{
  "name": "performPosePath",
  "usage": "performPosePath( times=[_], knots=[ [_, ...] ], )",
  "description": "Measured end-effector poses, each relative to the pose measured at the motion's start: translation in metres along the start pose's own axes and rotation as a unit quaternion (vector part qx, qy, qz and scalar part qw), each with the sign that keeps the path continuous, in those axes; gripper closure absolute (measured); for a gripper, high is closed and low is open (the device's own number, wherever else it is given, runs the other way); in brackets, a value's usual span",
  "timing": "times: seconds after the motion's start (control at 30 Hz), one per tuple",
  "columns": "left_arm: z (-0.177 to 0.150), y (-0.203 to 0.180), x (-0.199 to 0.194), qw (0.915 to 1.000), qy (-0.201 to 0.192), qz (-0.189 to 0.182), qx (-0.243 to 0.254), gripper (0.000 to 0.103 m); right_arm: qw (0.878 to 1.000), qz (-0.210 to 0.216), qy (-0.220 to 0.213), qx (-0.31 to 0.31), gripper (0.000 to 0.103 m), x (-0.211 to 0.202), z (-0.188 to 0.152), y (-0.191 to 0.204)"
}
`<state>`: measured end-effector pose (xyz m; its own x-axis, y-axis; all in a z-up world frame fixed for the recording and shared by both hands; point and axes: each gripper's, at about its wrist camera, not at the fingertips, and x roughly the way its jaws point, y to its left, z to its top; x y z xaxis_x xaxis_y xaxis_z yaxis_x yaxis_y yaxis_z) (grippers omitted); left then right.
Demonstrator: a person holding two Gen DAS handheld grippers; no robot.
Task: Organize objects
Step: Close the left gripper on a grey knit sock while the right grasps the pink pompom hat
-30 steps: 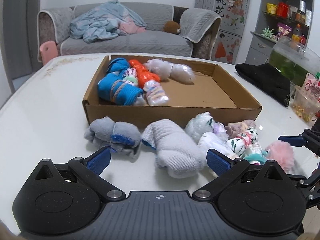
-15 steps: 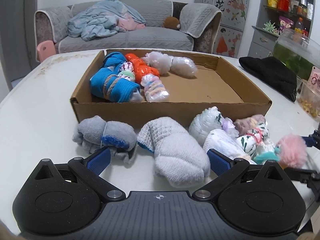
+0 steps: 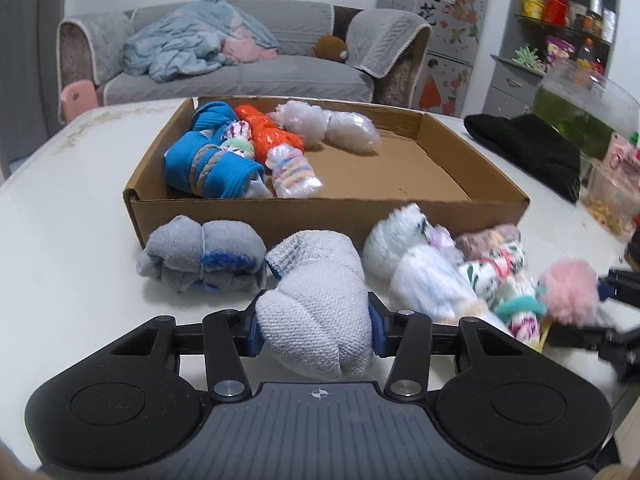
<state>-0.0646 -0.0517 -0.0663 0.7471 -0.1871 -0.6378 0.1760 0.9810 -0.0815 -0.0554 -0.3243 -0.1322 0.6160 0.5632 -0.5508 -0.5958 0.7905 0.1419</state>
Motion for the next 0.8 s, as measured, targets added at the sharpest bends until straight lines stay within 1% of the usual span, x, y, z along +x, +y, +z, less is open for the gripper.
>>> performPosePath(
  times=[0.07, 0.1, 0.13, 0.2, 0.27, 0.33, 0.37, 0.4, 0.47, 0.5, 0.53, 0.57, 0.6, 0.63, 0.7, 0.73, 0.8],
  knots=[
    [-0.005, -0.002, -0.004, 0.9999, -0.003, 0.002, 0.013, 0.048, 1.000, -0.002, 0.000, 0.000, 0.040, -0.001, 0.000, 0.000],
    [-0.006, -0.002, -0.006, 0.9998, -0.004, 0.005, 0.017, 0.046, 1.000, -0.001, 0.000, 0.001, 0.039, -0.001, 0.000, 0.001],
    [-0.007, -0.002, -0.005, 0.9998, -0.004, 0.009, 0.019, 0.039, 1.000, -0.001, -0.001, 0.000, 0.036, -0.001, 0.000, 0.001],
    [-0.007, -0.003, -0.004, 0.9994, -0.010, 0.019, 0.027, 0.029, 1.000, -0.004, -0.003, -0.003, 0.033, 0.000, 0.001, 0.003],
    [-0.004, -0.003, -0.003, 0.9992, -0.013, 0.019, 0.034, 0.028, 1.000, -0.003, -0.003, -0.004, 0.032, 0.002, 0.003, 0.004],
    [0.000, -0.003, 0.001, 0.9990, -0.014, 0.018, 0.039, 0.021, 1.000, -0.004, -0.006, -0.006, 0.028, 0.003, 0.005, 0.006],
    [0.001, -0.004, 0.003, 0.9988, -0.016, 0.021, 0.042, 0.020, 1.000, -0.003, -0.007, -0.007, 0.027, 0.004, 0.007, 0.005],
    [0.003, -0.003, 0.005, 0.9988, -0.014, 0.019, 0.042, 0.020, 1.000, -0.004, -0.006, -0.007, 0.027, 0.004, 0.008, 0.005],
    [0.005, -0.002, 0.008, 0.9993, -0.011, 0.005, 0.036, 0.025, 1.000, -0.002, -0.004, -0.006, 0.027, 0.005, 0.009, 0.005],
    [0.005, -0.003, 0.009, 0.9993, -0.006, -0.002, 0.035, 0.034, 1.000, -0.003, -0.003, -0.007, 0.031, 0.005, 0.009, 0.005],
    [0.004, -0.003, 0.010, 0.9993, -0.001, -0.009, 0.036, 0.041, 1.000, -0.004, -0.002, -0.008, 0.038, 0.005, 0.008, 0.005],
    [0.003, -0.005, 0.009, 0.9992, -0.004, -0.005, 0.040, 0.042, 1.000, -0.001, -0.001, -0.006, 0.042, 0.005, 0.008, 0.004],
    [0.002, -0.006, 0.008, 0.9990, -0.004, -0.004, 0.044, 0.051, 1.000, 0.001, -0.001, -0.003, 0.049, 0.005, 0.008, 0.003],
    [0.000, -0.006, 0.007, 0.9990, -0.005, -0.006, 0.043, 0.051, 1.000, 0.000, -0.005, -0.003, 0.054, 0.003, 0.007, 0.003],
    [-0.002, -0.005, 0.004, 0.9991, -0.005, -0.013, 0.039, 0.052, 1.000, 0.000, -0.014, 0.000, 0.056, 0.000, 0.006, 0.001],
    [-0.003, -0.005, 0.002, 0.9990, -0.006, -0.011, 0.042, 0.052, 1.000, 0.002, -0.014, 0.002, 0.061, -0.001, 0.005, 0.001],
    [-0.006, -0.005, -0.001, 0.9989, -0.006, -0.008, 0.046, 0.052, 1.000, 0.001, -0.016, 0.002, 0.062, -0.003, 0.005, 0.000]
  ],
)
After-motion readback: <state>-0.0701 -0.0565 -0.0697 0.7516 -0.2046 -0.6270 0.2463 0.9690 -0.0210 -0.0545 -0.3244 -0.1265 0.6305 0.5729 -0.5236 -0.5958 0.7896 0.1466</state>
